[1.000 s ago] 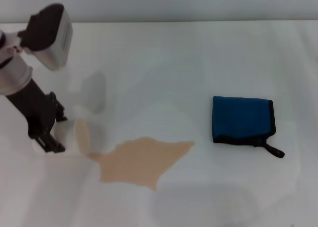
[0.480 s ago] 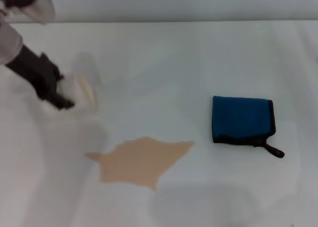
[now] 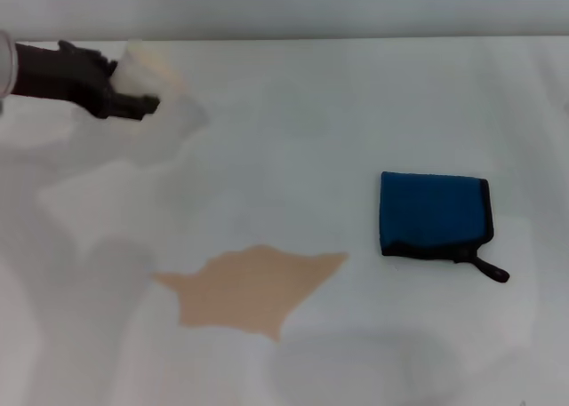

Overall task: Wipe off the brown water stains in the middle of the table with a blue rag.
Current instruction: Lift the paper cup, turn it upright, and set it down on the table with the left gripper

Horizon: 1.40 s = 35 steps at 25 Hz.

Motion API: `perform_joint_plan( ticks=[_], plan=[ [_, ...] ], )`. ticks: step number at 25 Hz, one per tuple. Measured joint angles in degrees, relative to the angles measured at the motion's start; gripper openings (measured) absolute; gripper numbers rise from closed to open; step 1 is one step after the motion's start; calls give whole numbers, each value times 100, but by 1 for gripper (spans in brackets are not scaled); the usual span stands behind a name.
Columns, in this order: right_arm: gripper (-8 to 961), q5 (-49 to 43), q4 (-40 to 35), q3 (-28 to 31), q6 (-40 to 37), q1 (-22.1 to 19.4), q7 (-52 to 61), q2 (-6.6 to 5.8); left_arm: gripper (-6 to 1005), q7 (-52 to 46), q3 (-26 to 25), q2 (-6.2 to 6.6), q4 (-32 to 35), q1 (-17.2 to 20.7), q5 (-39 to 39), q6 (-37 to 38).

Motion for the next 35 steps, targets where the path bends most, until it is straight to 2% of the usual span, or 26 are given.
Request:
perform_joint_plan(
  ticks=[3, 6, 11, 15, 18, 28, 31, 35],
  plan=[
    [825, 0, 8, 2, -2, -8, -8, 0, 732, 230, 0, 7, 420, 574, -1269, -46],
    [825, 1, 12, 4, -8, -20, -10, -2, 731, 695, -3, -2, 795, 1060, -2221, -137],
    [825, 3, 11, 13, -9, -22, -13, -9, 731, 1527, -9, -4, 1789, 1791, -3490, -471],
    [825, 4, 11, 28, -9, -24, -14, -18, 731, 2602, -11, -3, 2753, 2432, -4650, -758],
    [824, 12, 11, 35, -3, -24, -16, -25, 731, 3337, -13, -5, 3321, 2772, -5318, -845],
    [824, 34, 16, 35, 7, -23, -26, -32, 732, 5573, -21, -29, 4987, 3411, -7078, -1612],
    [824, 39, 26, 35, 10, -42, -26, -28, 732, 5706, -21, -35, 5276, 3456, -7494, -1992],
    [824, 46, 29, 42, 13, -72, -26, -19, 732, 5722, -22, -64, 5448, 3466, -7663, -2392]
  ],
)
